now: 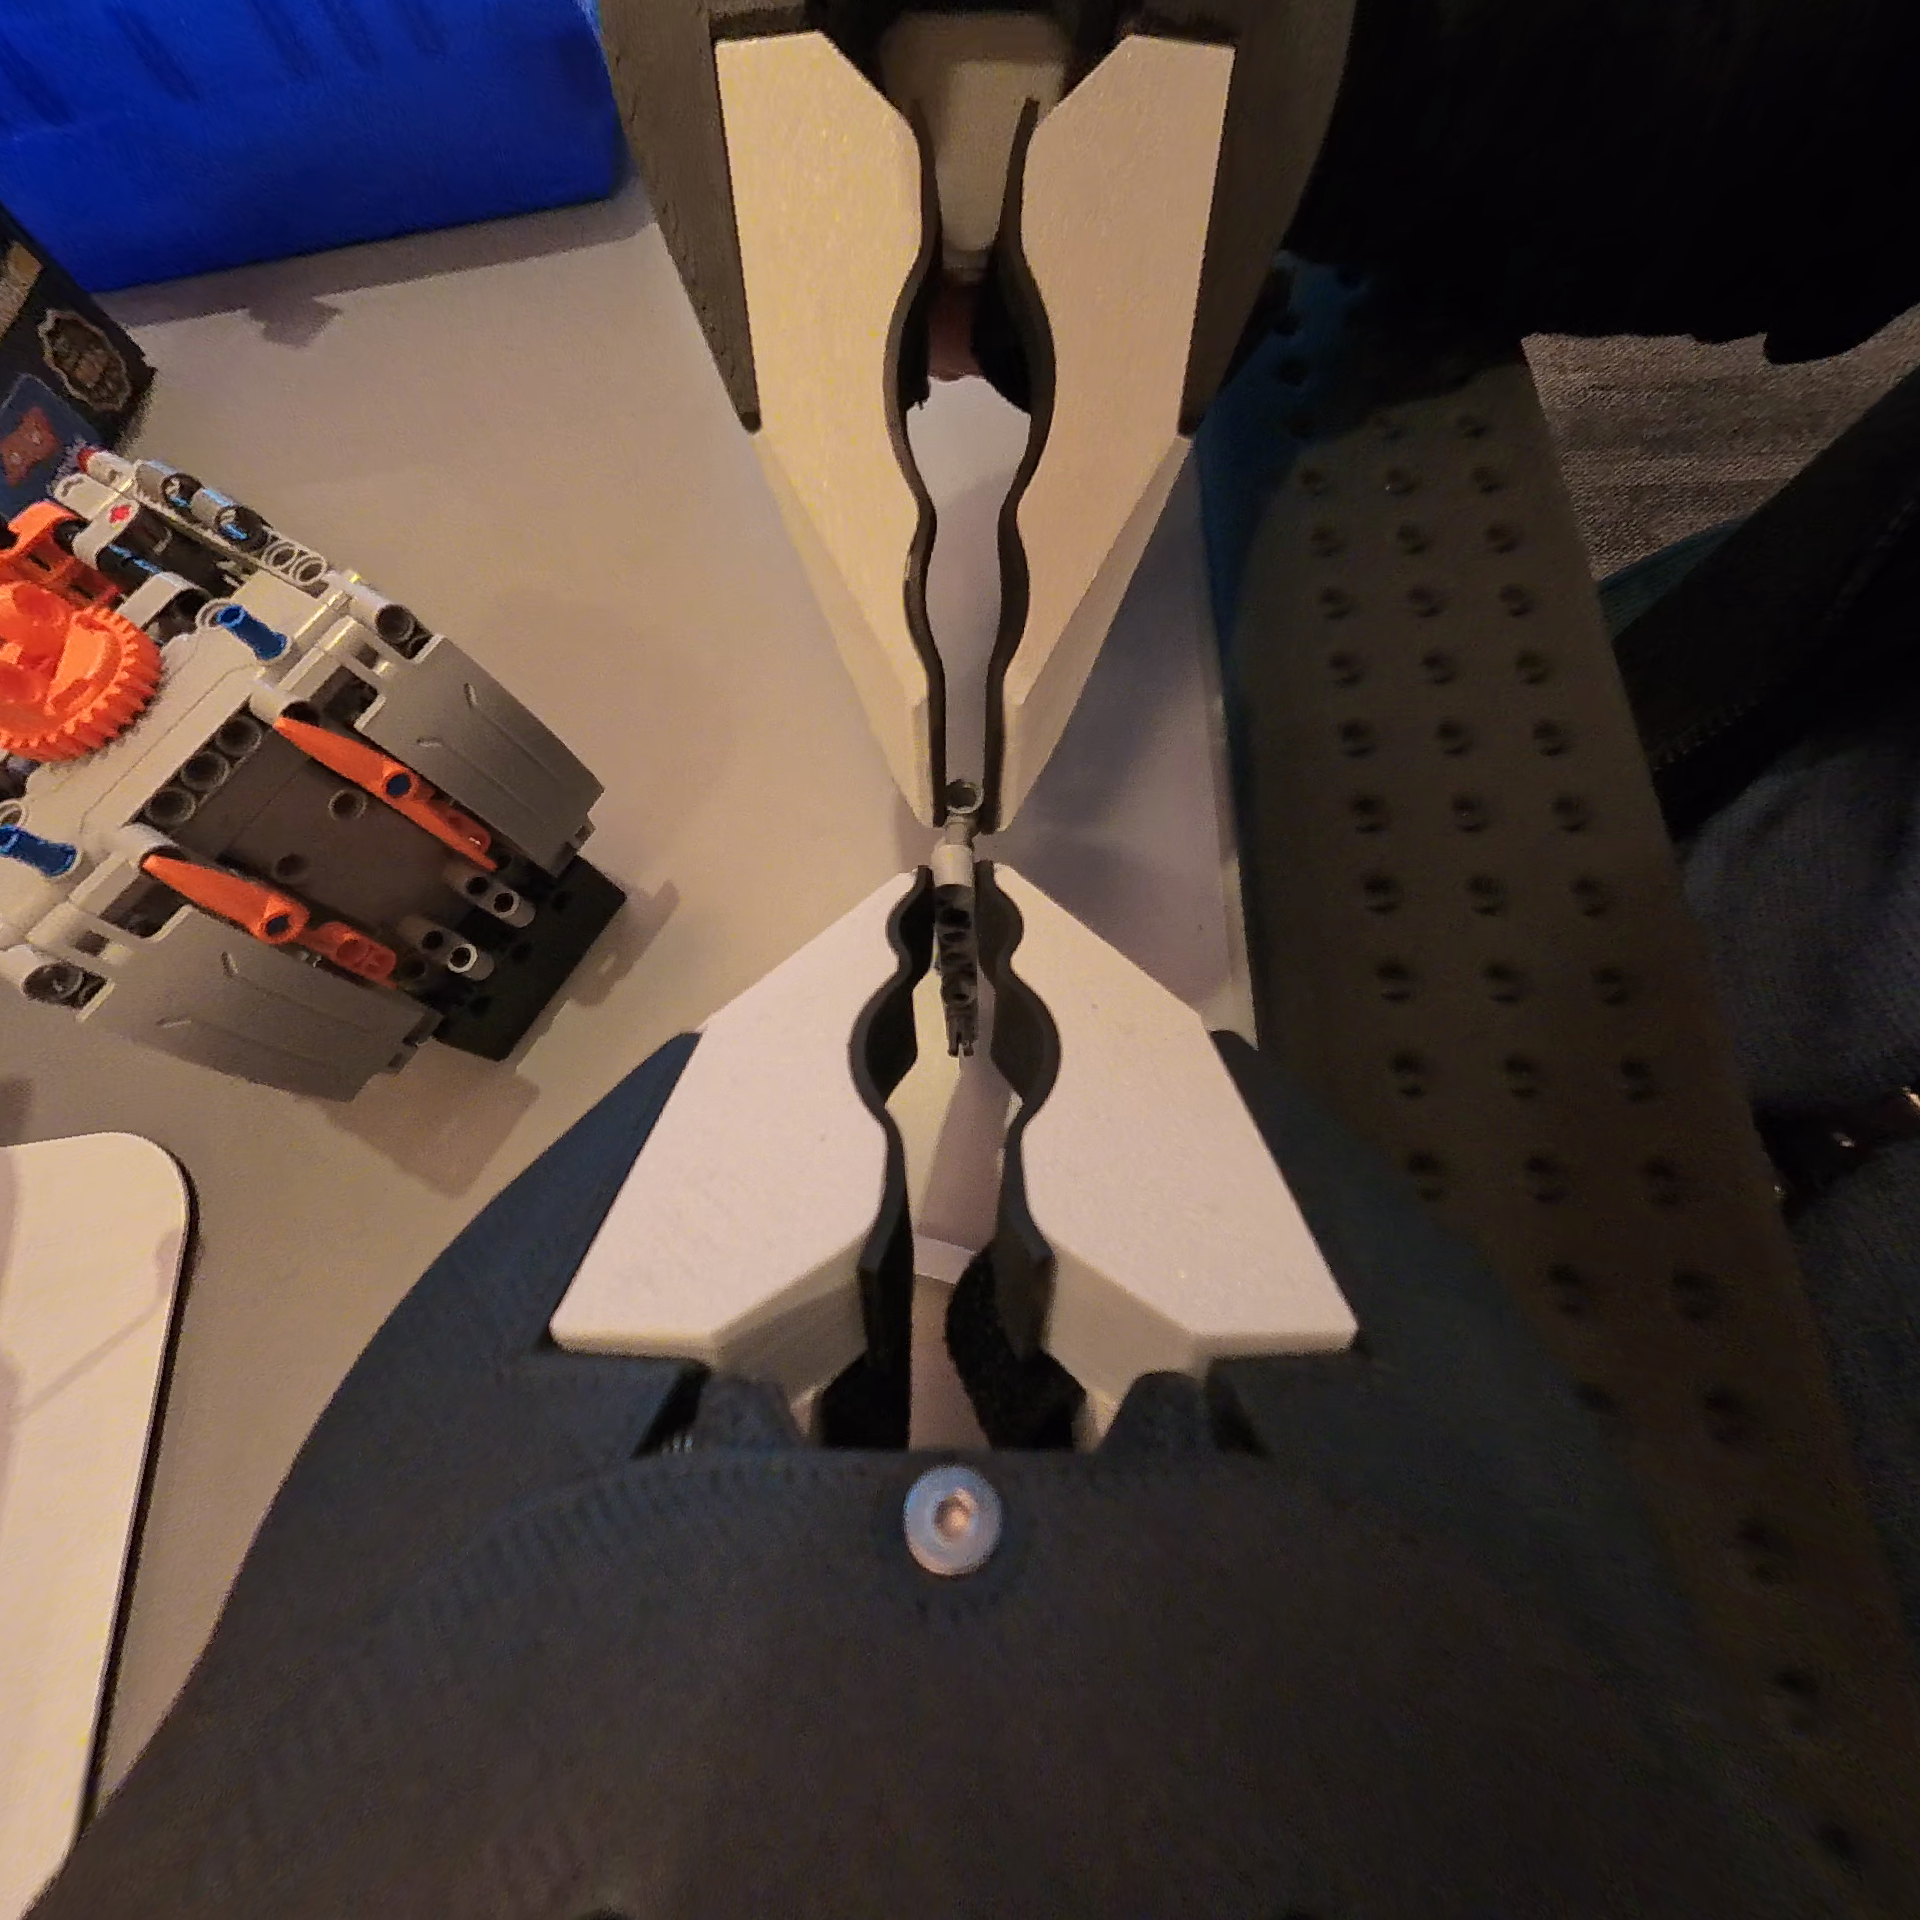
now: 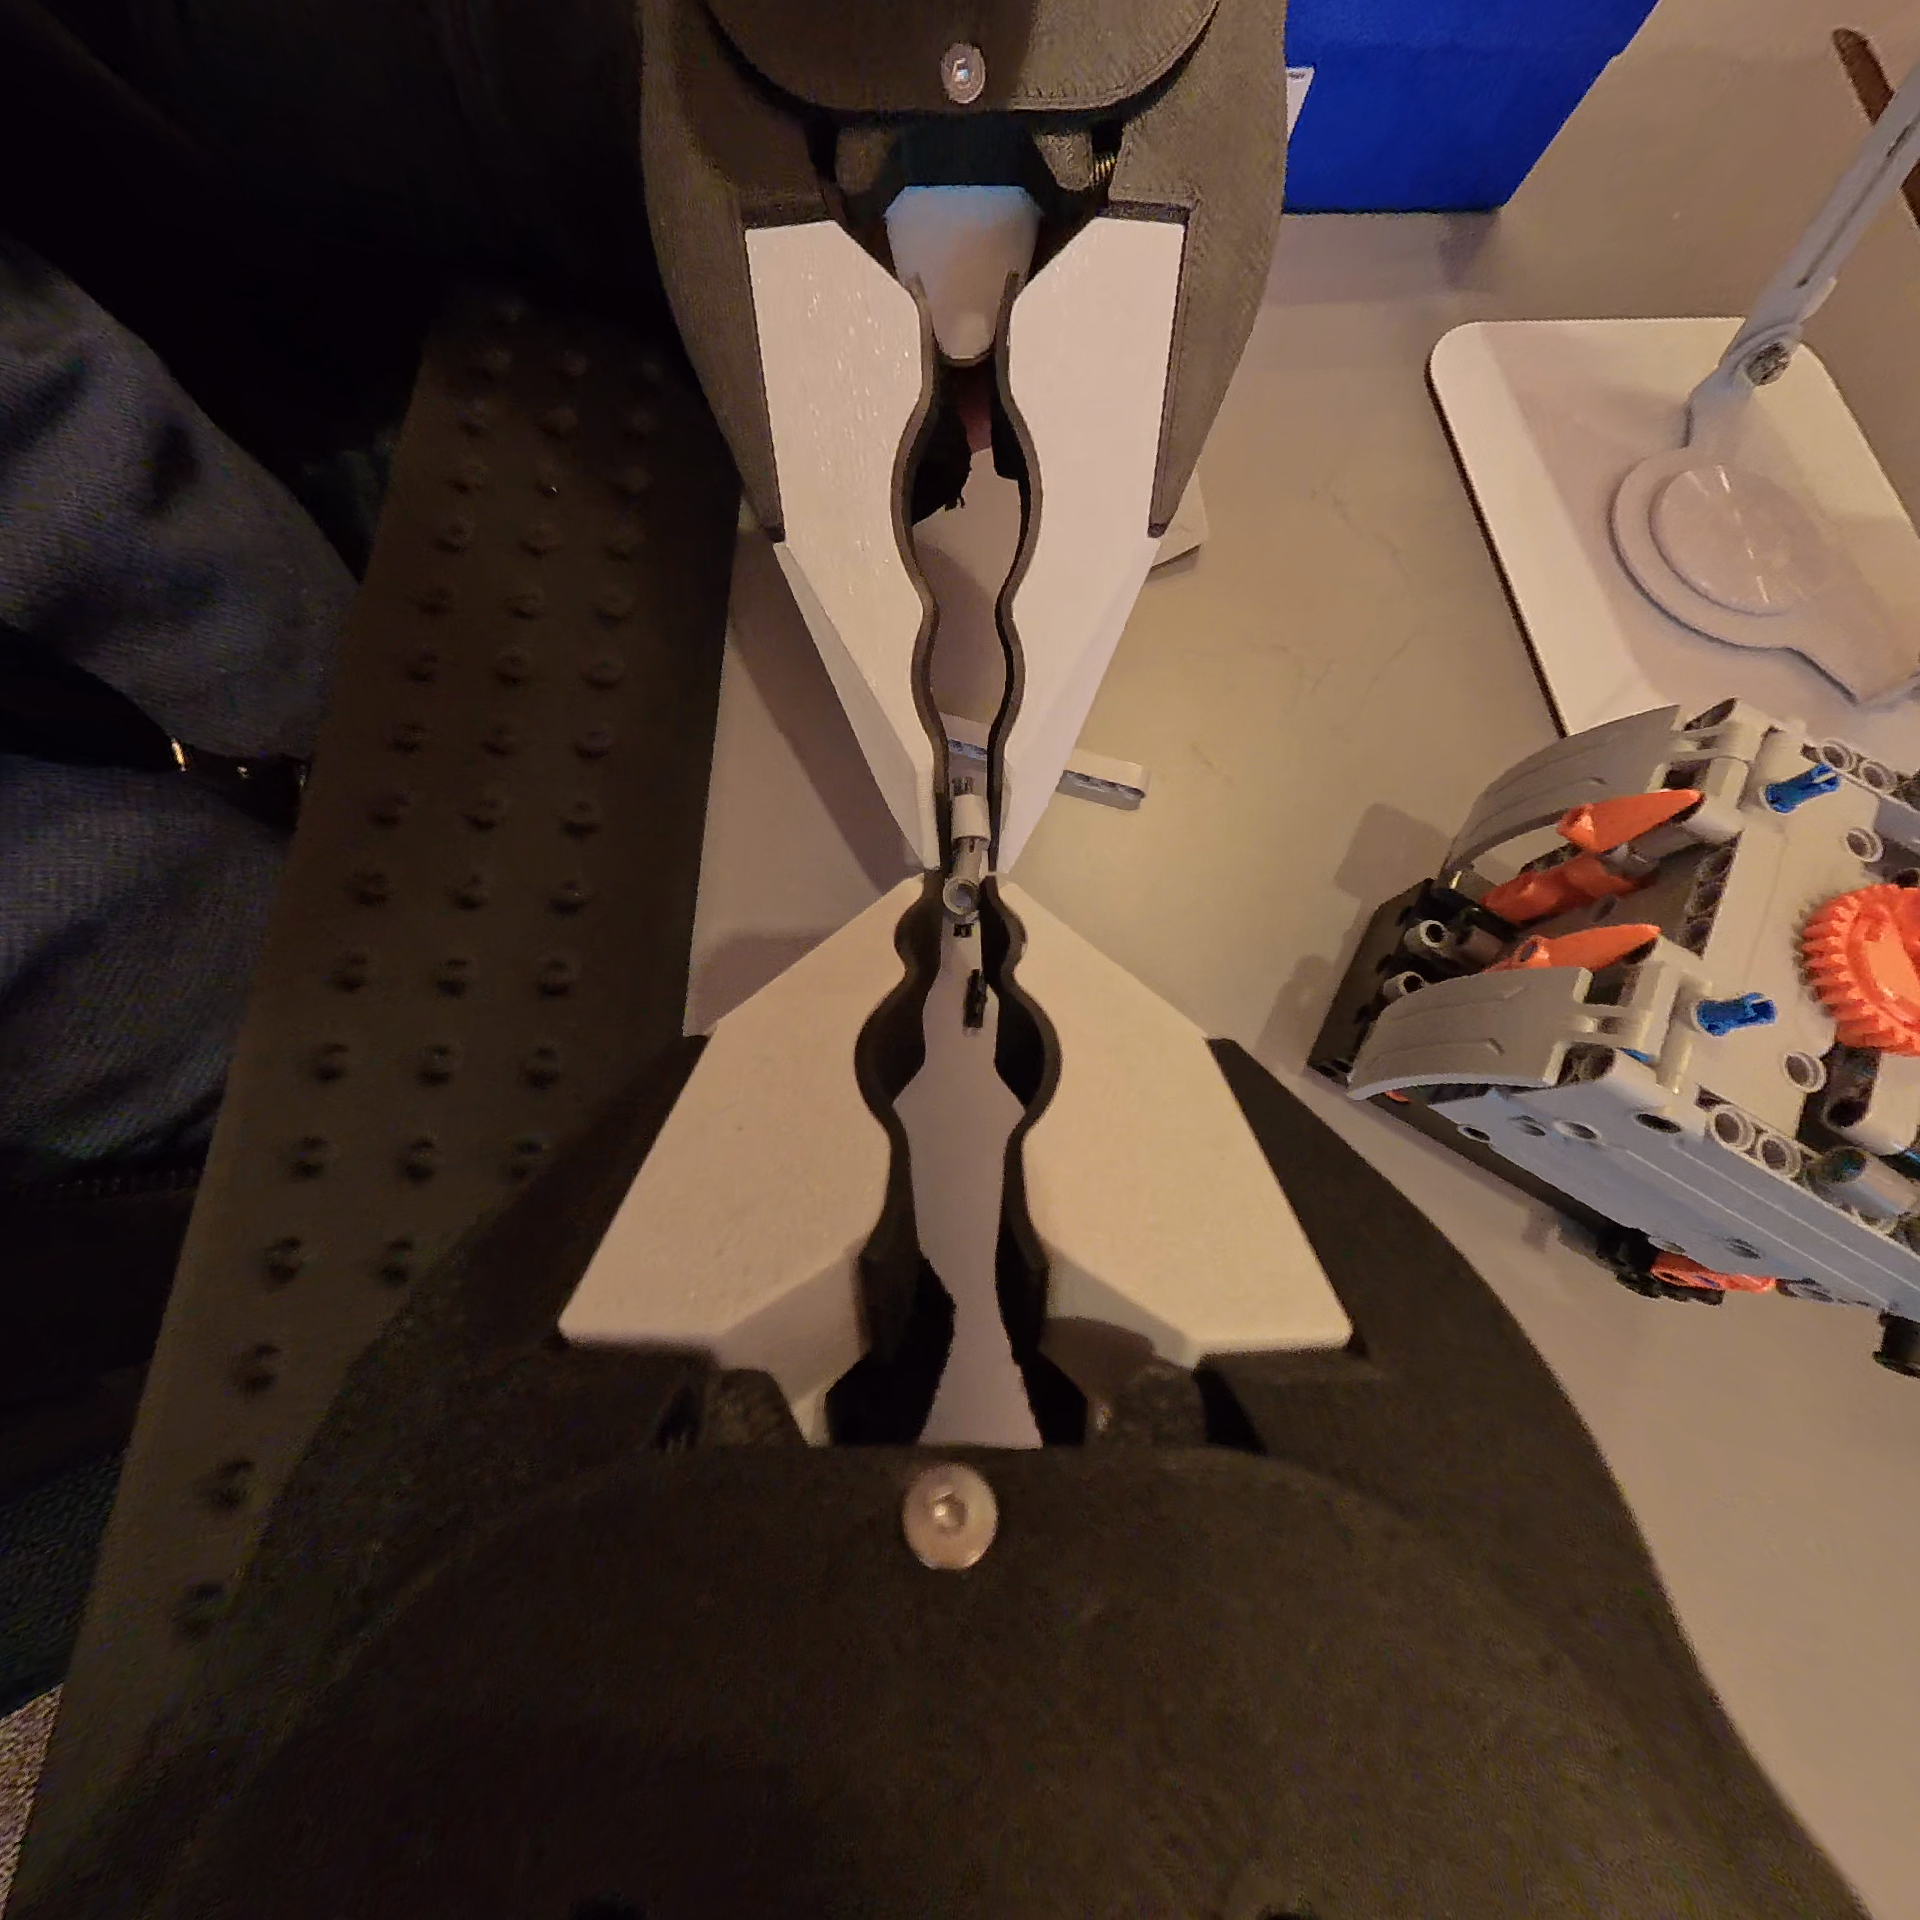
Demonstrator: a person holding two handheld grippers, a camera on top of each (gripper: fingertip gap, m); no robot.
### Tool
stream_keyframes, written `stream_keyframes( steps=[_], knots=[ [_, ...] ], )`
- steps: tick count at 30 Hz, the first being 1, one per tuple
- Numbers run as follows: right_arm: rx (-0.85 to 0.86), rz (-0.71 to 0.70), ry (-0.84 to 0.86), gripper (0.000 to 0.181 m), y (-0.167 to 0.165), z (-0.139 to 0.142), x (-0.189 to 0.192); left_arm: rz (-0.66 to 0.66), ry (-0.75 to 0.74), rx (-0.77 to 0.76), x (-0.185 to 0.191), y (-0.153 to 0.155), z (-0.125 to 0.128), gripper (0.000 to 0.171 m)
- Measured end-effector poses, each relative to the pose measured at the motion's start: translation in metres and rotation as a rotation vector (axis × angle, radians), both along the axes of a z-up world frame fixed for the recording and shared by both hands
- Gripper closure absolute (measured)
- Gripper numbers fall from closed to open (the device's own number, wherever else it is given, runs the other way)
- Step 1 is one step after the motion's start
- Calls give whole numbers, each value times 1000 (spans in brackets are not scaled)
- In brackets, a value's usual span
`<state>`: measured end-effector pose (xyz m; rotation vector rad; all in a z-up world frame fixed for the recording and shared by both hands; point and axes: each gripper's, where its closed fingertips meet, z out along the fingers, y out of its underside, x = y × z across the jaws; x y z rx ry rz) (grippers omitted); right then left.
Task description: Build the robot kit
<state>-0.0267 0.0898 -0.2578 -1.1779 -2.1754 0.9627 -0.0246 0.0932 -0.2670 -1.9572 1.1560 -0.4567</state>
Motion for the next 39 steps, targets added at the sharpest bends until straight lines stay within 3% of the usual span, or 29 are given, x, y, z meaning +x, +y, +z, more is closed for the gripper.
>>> stream_keyframes(
  steps=[16,39],
  knots=[
    [-33,46,53,178,-6,5,2,-21,-45,-5,3,-5,4,166],
    [18,72,39,178,-8,2,5,-42,31,39,6,-6,-1,166]
  ],
)
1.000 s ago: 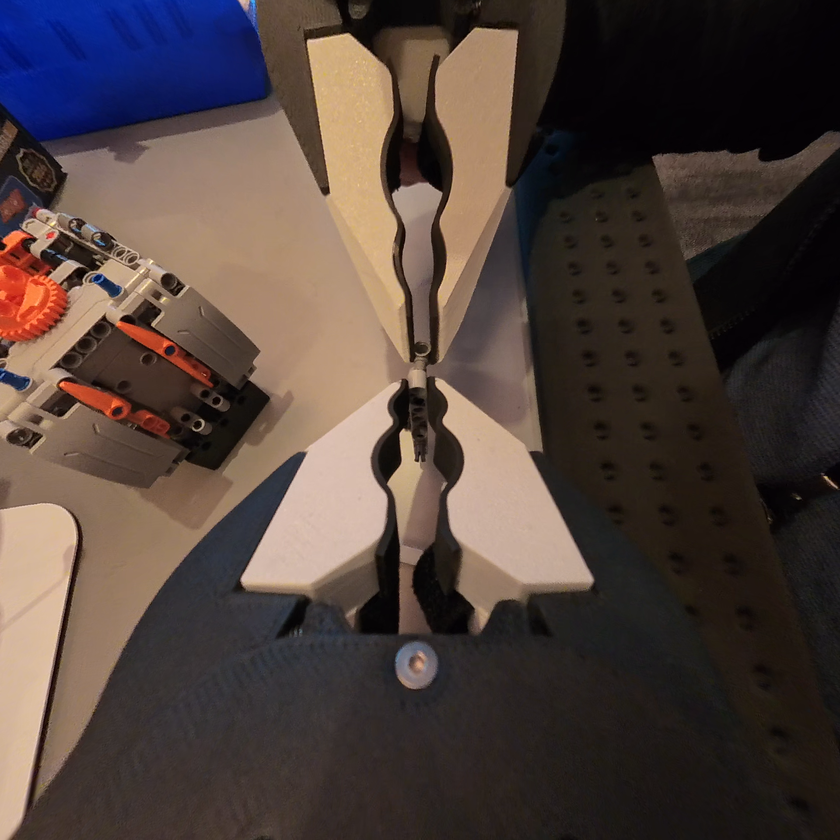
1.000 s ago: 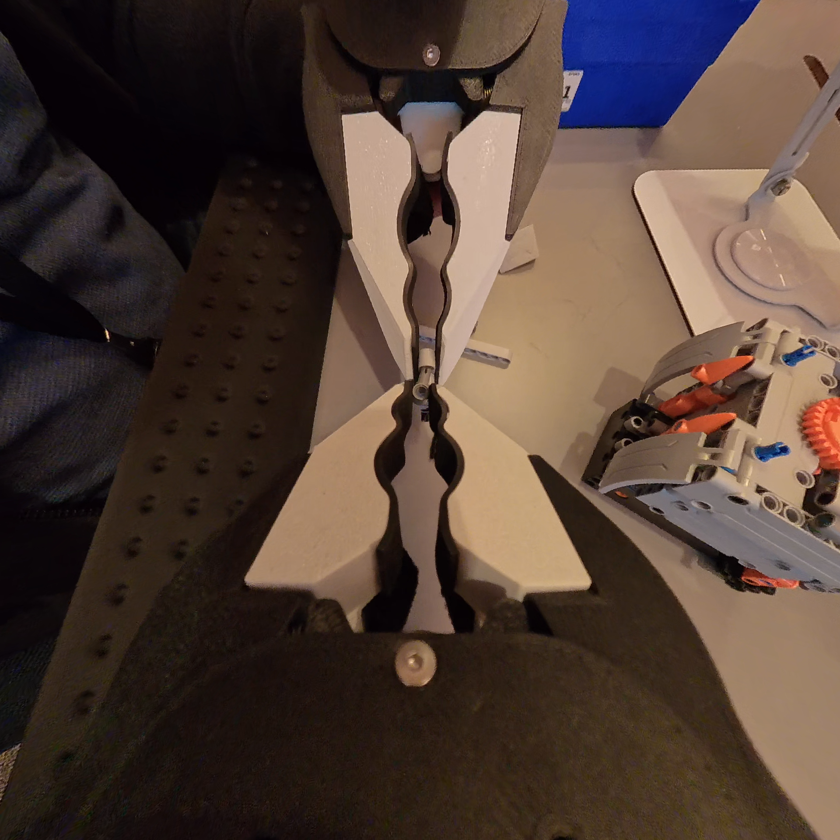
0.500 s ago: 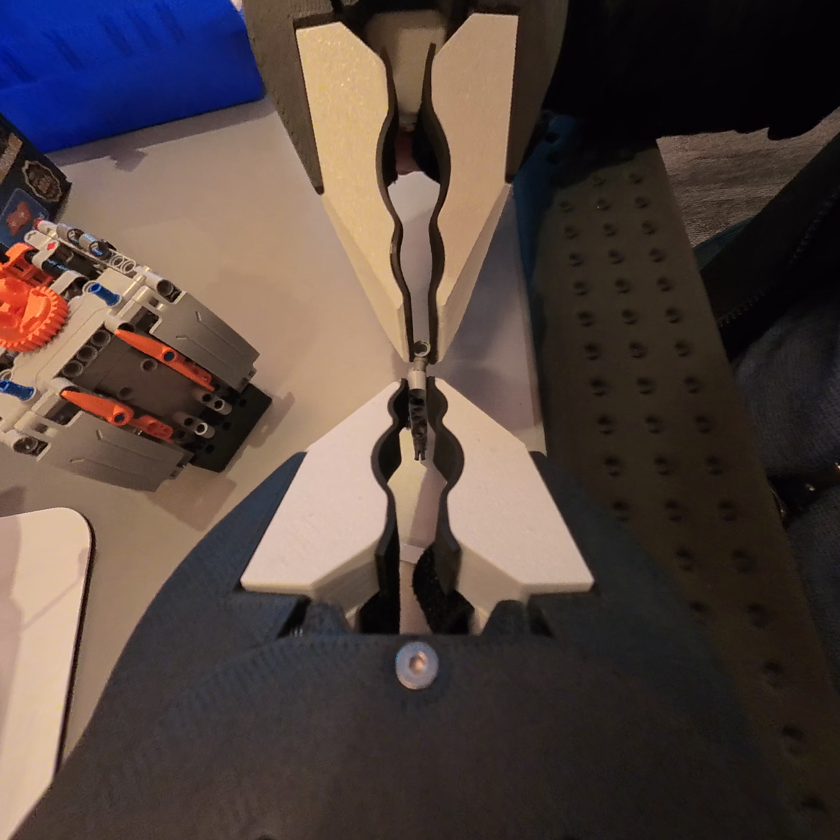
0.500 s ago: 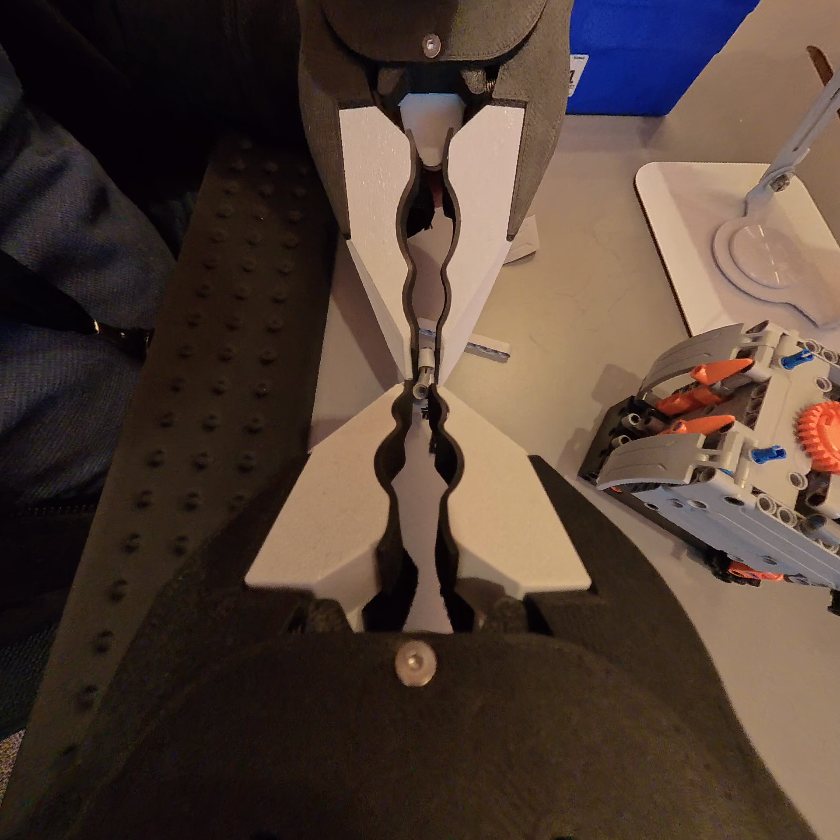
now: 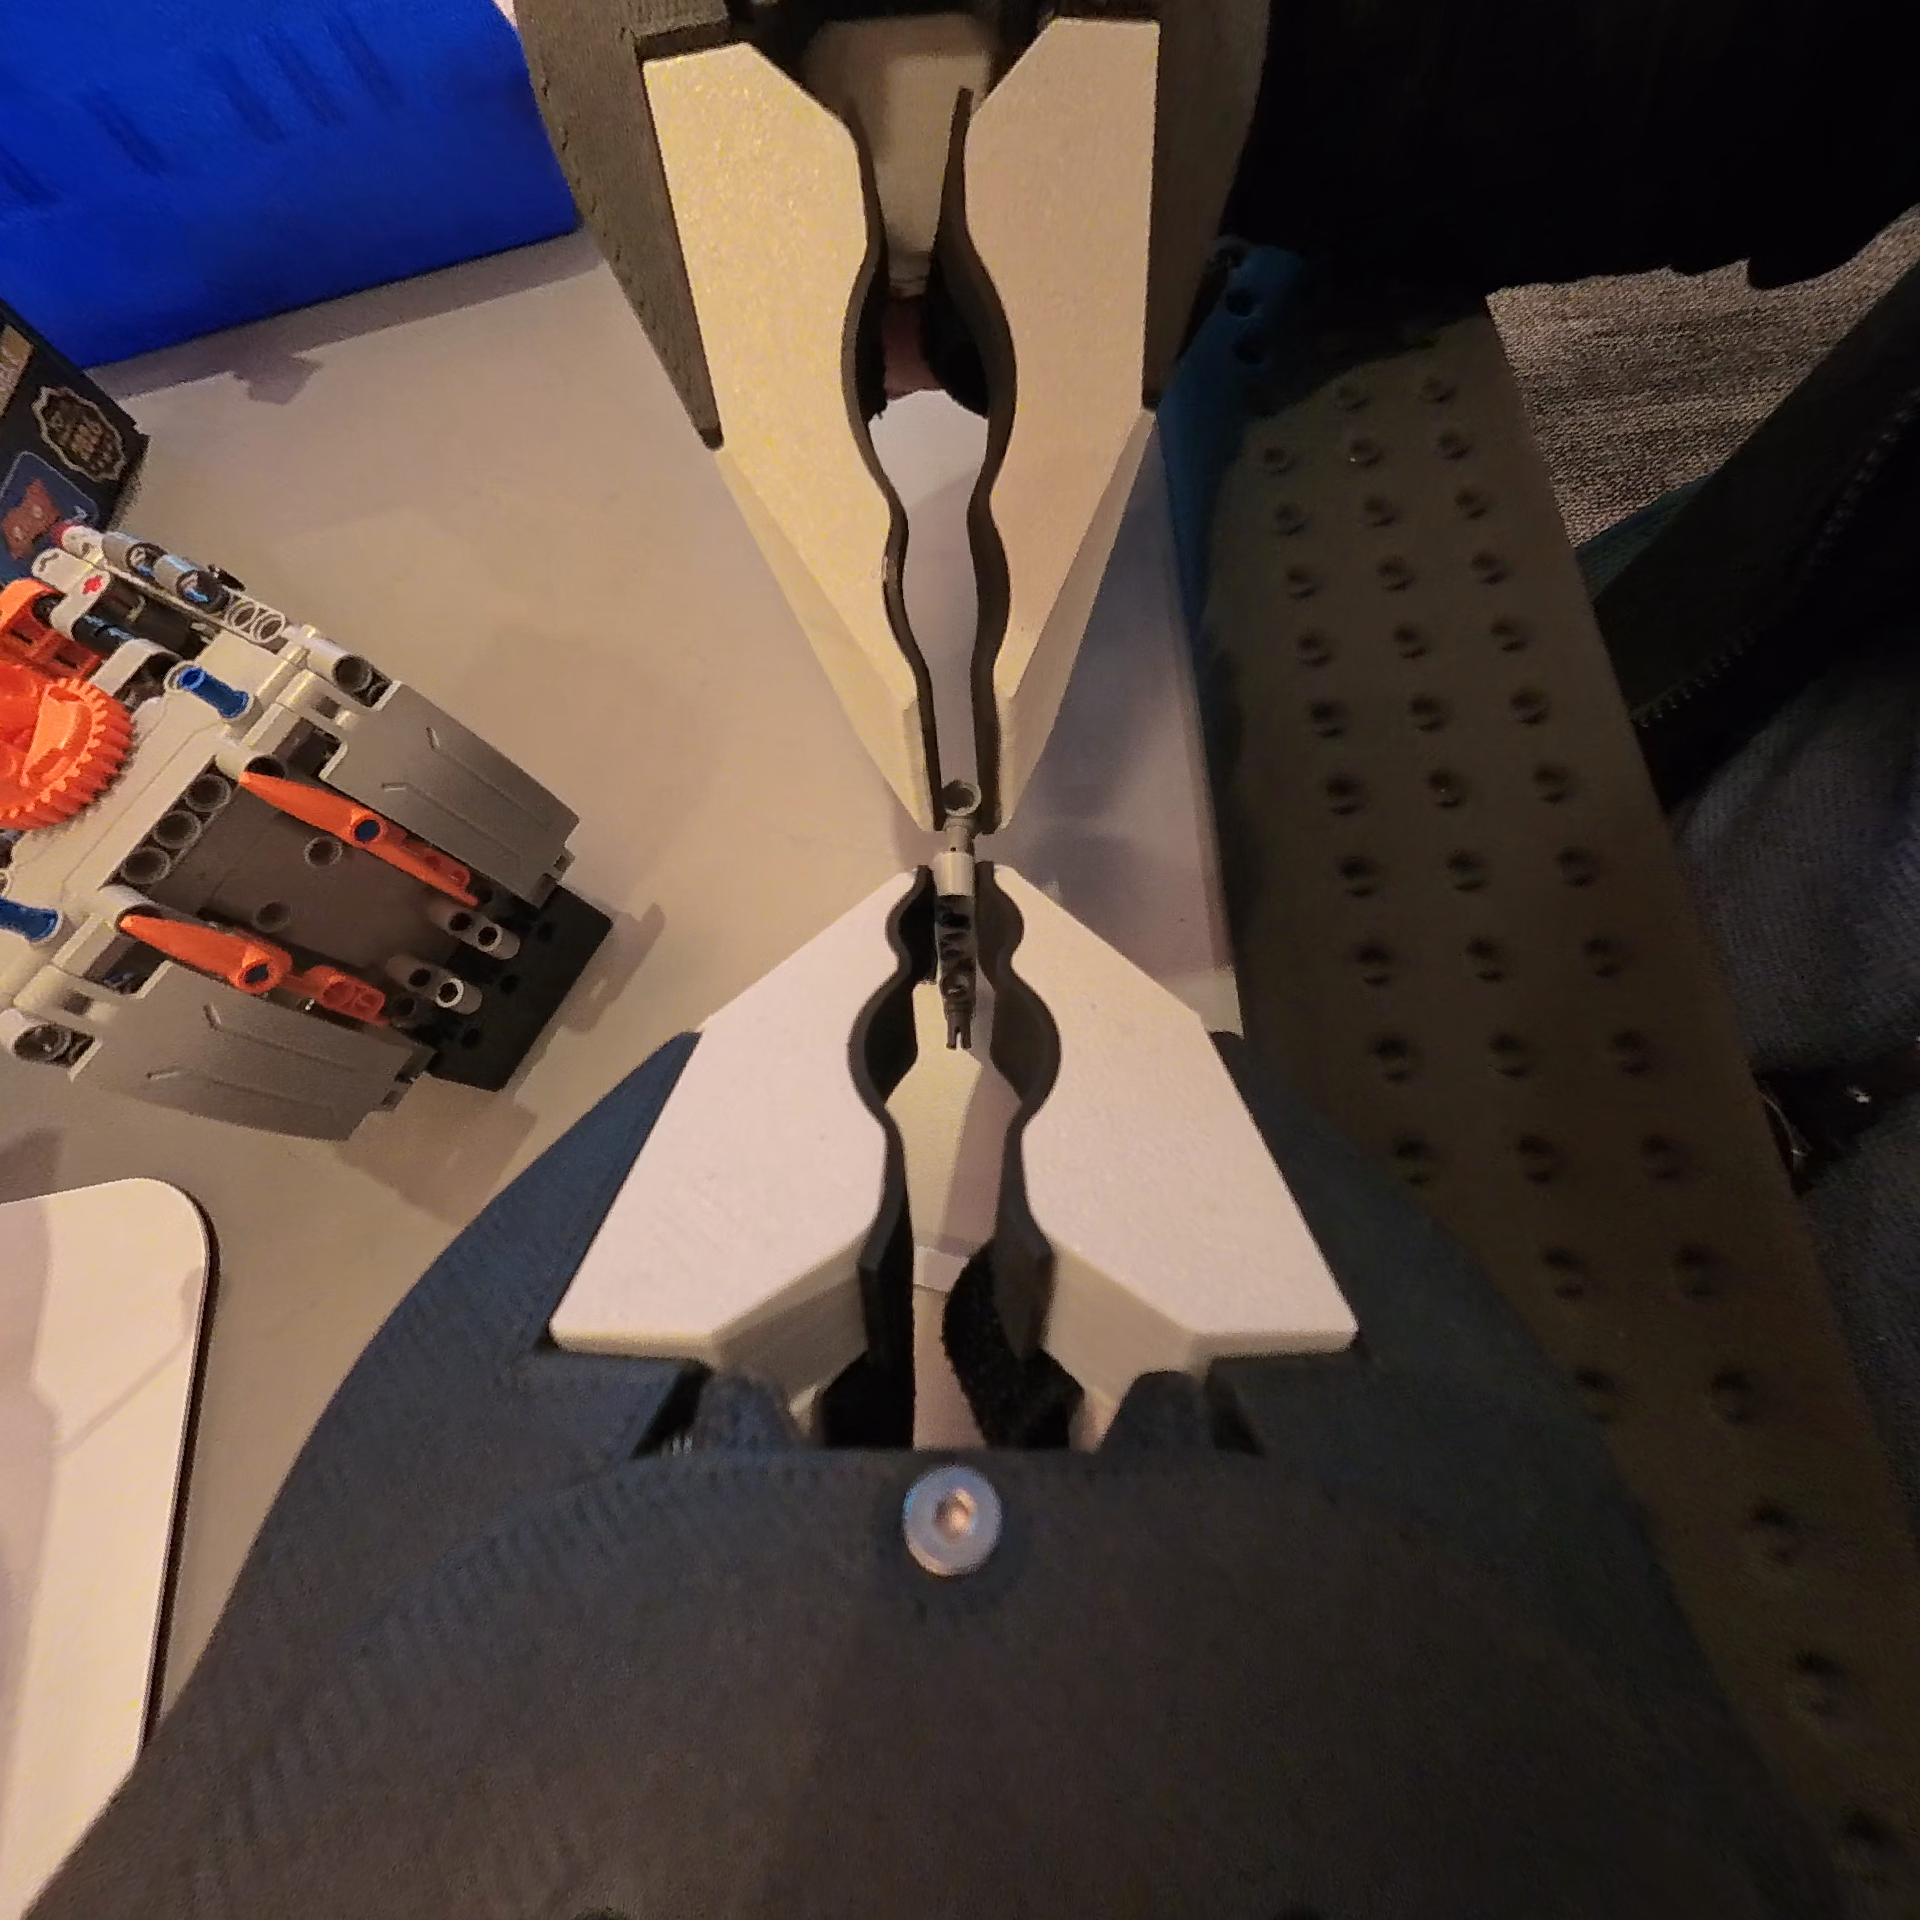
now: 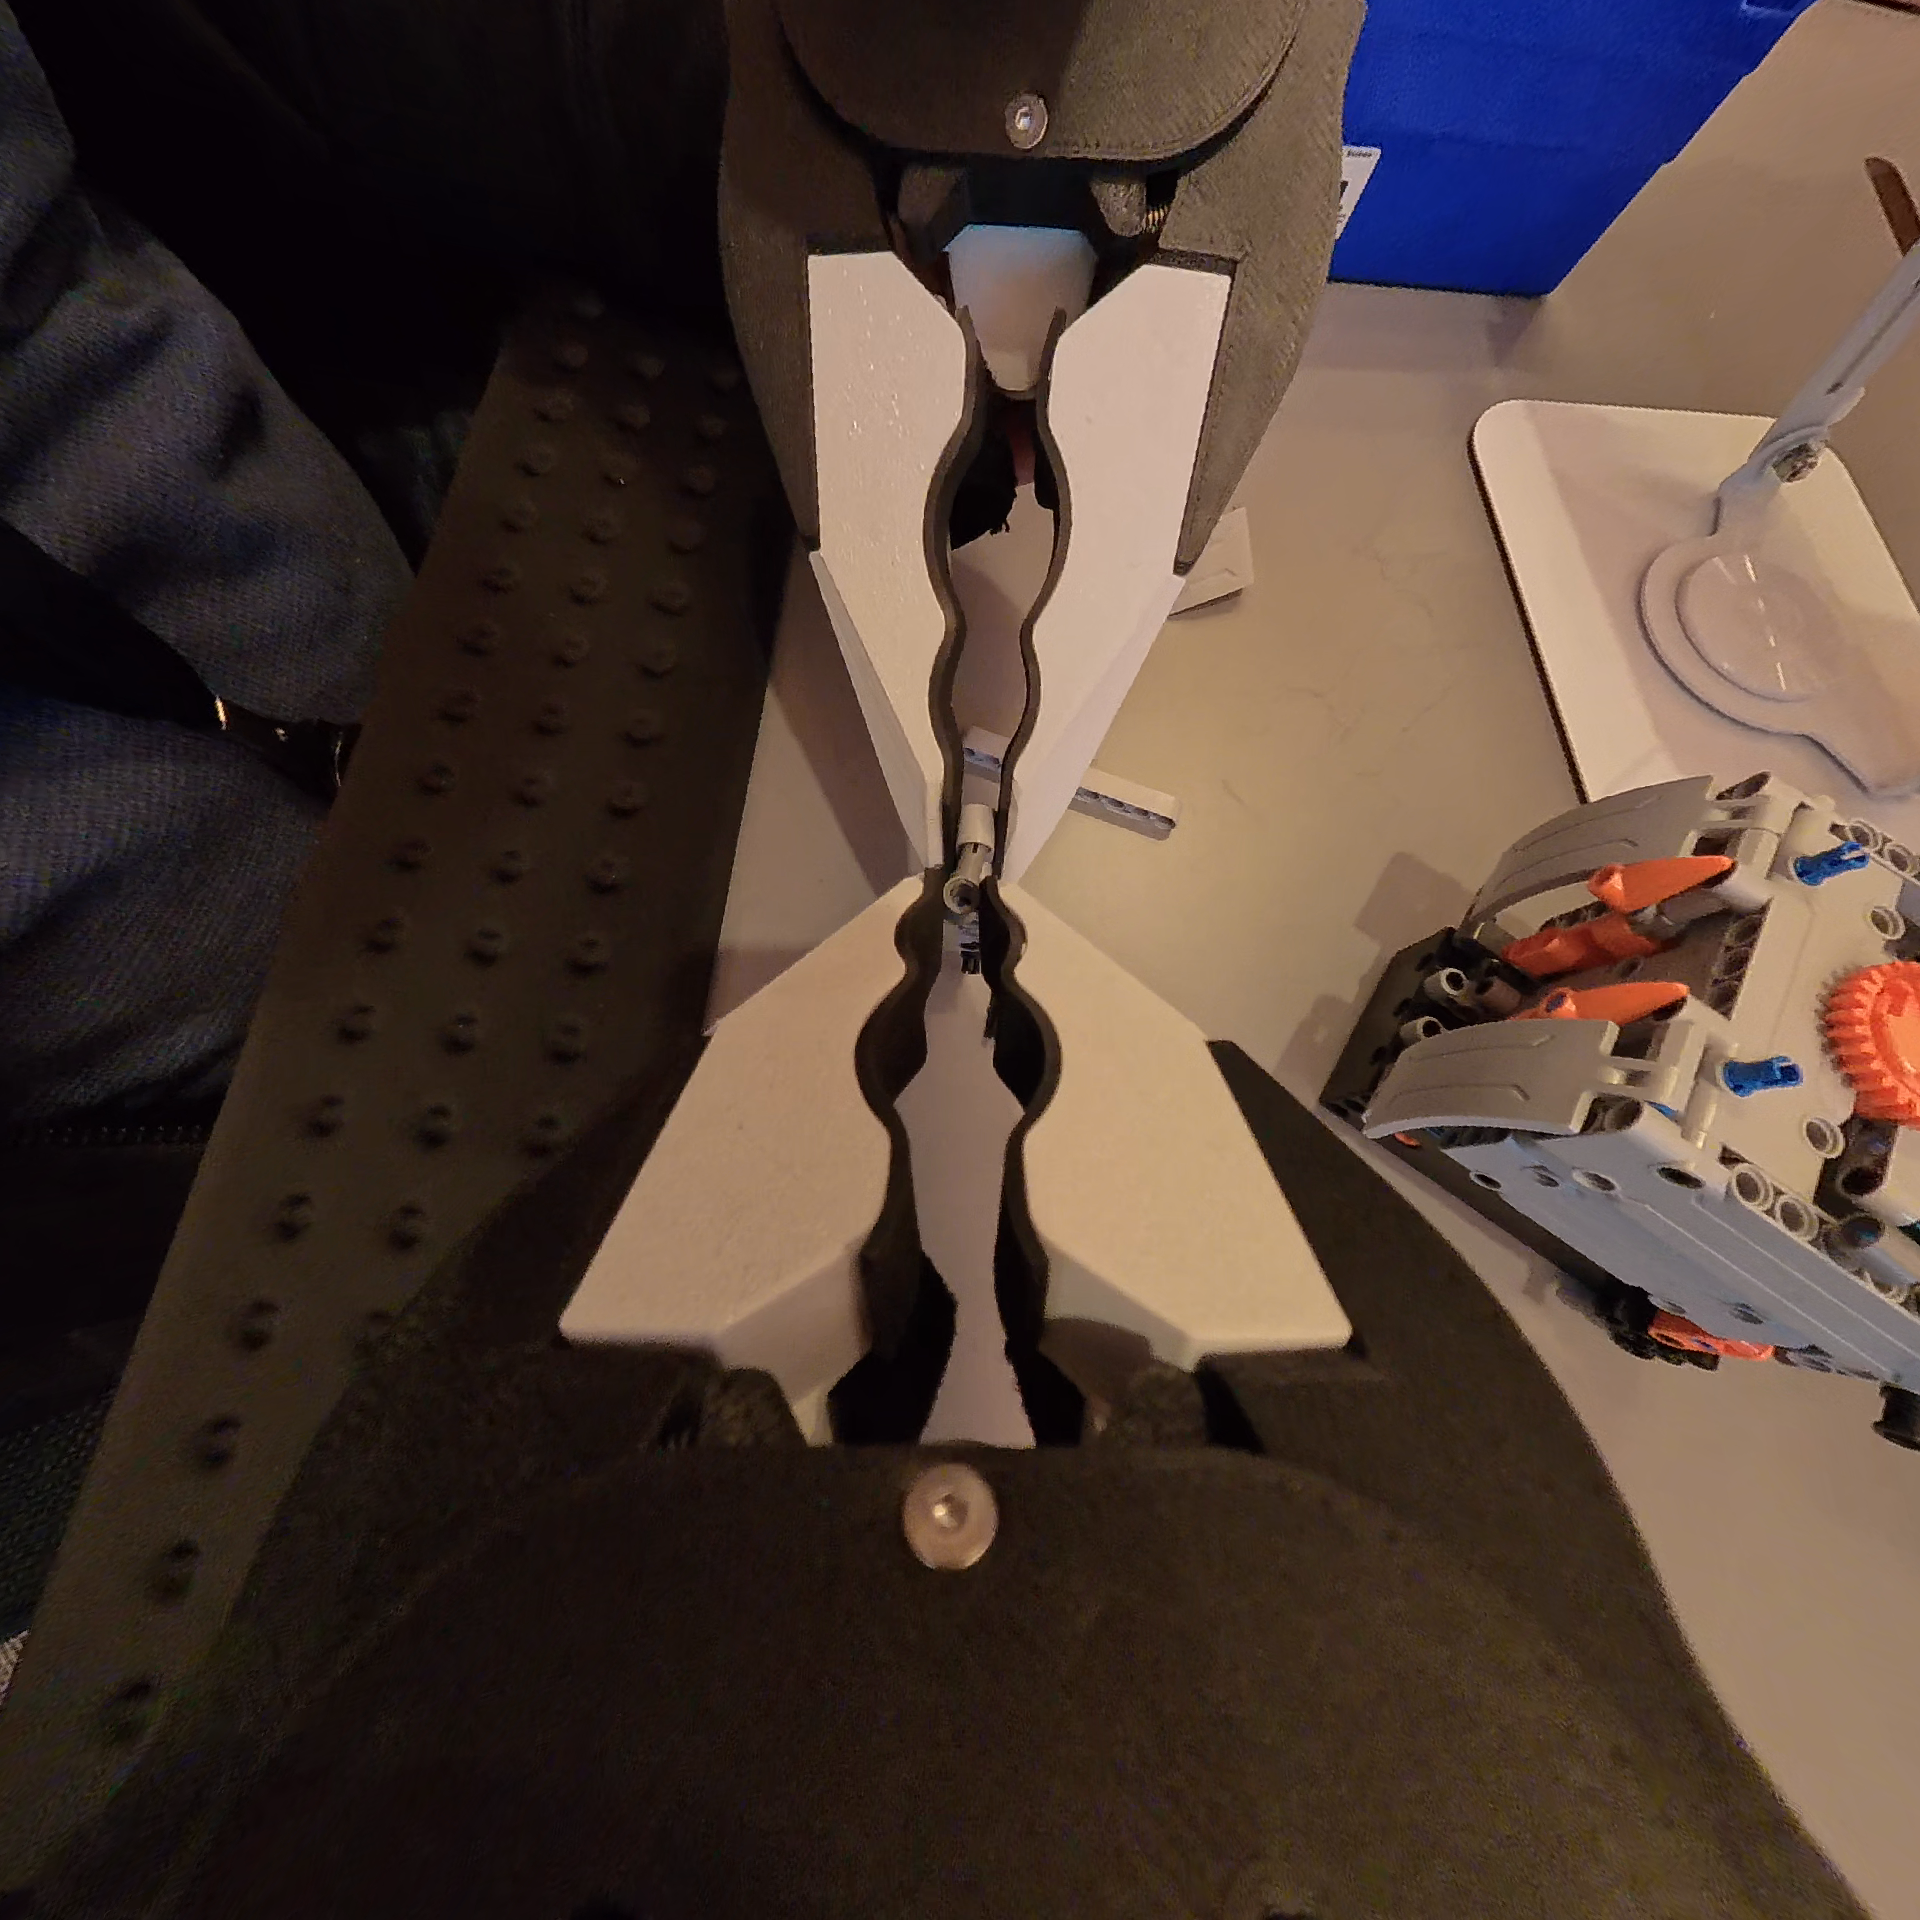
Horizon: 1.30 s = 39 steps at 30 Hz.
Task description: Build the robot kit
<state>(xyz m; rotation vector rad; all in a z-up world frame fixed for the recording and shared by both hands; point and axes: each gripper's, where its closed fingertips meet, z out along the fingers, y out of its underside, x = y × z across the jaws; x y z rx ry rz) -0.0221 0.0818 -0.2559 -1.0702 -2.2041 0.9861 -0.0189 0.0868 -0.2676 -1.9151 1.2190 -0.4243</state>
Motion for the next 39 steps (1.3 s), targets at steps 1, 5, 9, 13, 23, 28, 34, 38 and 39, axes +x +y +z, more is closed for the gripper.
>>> stream_keyframes(
  steps=[1,5,9,13,23,28,34,38,39],
  knots=[
    [8,1,0,178,0,0,0,0,2,-1,0,0,0,166],
    [60,11,-4,178,0,-1,1,-5,4,0,1,0,0,166],
    [94,32,-36,177,0,-3,2,-10,15,-4,2,0,-3,166],
    [94,42,-41,177,0,-3,2,-11,13,-2,3,0,-2,166],
    [70,40,-28,177,0,-4,1,-8,15,1,2,0,-4,166],
    [62,41,-24,177,0,-4,1,-7,13,-2,1,0,-5,166],
    [47,36,-27,177,0,-5,0,-5,17,-1,1,0,-6,166],
    [-11,24,-34,177,2,-4,0,5,29,25,1,2,-4,166],
    [-36,22,-41,177,2,-4,0,5,36,33,1,2,-5,166]
  ],
)
